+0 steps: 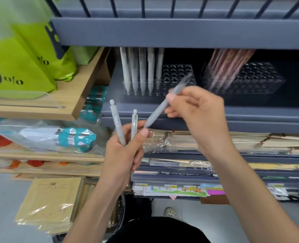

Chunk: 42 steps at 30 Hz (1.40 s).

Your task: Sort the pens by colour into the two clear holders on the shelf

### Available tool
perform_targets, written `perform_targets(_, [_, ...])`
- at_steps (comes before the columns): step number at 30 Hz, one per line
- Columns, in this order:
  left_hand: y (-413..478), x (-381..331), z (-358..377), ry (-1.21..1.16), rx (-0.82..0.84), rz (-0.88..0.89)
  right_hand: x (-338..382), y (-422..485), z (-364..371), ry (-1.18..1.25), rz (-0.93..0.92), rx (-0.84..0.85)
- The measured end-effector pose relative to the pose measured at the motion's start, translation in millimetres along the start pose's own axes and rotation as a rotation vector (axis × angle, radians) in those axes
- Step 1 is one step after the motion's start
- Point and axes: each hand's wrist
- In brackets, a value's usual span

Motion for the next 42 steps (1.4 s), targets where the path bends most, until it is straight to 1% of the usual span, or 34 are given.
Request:
perform_targets(2, [-1.1,-1.4,-3.7,-0.028,0.023,-0.012,8.1,12.3,-3.6,-0.044,-0.101,-0.135])
perform_targets(4, [-2.7,-2.0,-8.0,-0.052,0.037,-0.024,15.5,25.2,-6.8,-0.139,-0.188,-0.22])
perform_targets(6, [-4.9,-2.7,-11.7,-0.084,0.055,-0.034,18.8,36.3,-7.4,-0.227,-0.243,-0.27])
perform_targets(10, [-7.8,-4.7,-17.1,-0.114,0.087,-0.038,16.5,53.2,-0.7,-0.314,-0.306,-0.323])
perform_targets(12, [-8.8,-5.1,-19.5,-0.116,0.094,-0.037,15.4,58.2,4.9,-0.392,-0.32,-0.316])
perform_targets(19, [-11.7,-6.0,-25.6,-0.095,0.116,-0.045,15.0,66.7,24.1,-0.756,-0.399,-0.201])
perform_targets(22, [-13.1,-4.8,-28.7,-0.075,0.119,-0.054,14.1,67.6,29.7,-0.86,-0.397,-0.193])
perform_targets(25, [-14.5,-4.5,-30.5,-0.064,0.12,-0.06,12.8,67.1,32.7,-0.832,-0.357,-0.197])
perform_targets(28, [-16.2,-4.1,-31.7,-0.091,0.11,-0.054,9.8,62.9,34.2,-0.693,-0.29,-0.231])
perform_targets(33, [-17.3,-3.1,-34.4,-0.15,0.099,-0.047,3.6,63.6,35.6,-0.623,-0.276,-0.24])
perform_targets(42, [-17.1,-2.2,-26.4,-0.106,0.093,-0.029,-0.4,54.5,25.5,-0.497,-0.28,-0.232])
Point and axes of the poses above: each hand's wrist, its own y-axis towards the middle knuckle, its own z-axis out of the palm, x = y × z, and after that the axes turned 3 degrees about x, right-handed
